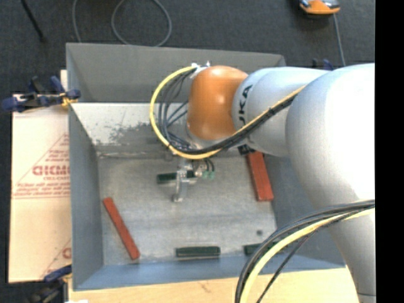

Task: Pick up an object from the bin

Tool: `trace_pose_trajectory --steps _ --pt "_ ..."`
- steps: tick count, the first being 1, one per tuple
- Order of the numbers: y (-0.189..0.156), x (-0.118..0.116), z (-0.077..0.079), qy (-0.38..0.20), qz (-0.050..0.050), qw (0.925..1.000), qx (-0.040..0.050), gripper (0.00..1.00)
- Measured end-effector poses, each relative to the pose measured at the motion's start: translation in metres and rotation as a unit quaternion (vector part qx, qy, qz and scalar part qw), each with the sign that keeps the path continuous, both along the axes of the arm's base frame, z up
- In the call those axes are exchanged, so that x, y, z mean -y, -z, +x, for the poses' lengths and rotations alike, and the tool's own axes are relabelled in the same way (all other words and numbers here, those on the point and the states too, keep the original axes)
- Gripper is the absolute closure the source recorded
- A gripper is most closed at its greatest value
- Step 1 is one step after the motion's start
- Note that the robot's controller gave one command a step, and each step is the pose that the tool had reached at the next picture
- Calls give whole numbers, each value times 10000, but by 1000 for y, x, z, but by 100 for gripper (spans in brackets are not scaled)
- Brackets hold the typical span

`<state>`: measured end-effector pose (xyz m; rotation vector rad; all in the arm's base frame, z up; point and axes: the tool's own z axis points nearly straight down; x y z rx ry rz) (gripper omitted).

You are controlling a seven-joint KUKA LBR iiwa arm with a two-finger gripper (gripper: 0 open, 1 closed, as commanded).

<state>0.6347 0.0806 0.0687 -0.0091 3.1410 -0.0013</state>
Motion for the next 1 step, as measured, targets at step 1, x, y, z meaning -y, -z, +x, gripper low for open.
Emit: trace_pose_trajectory --steps 1 --pt "-3 -3 1 -2 13 10000 24 100"
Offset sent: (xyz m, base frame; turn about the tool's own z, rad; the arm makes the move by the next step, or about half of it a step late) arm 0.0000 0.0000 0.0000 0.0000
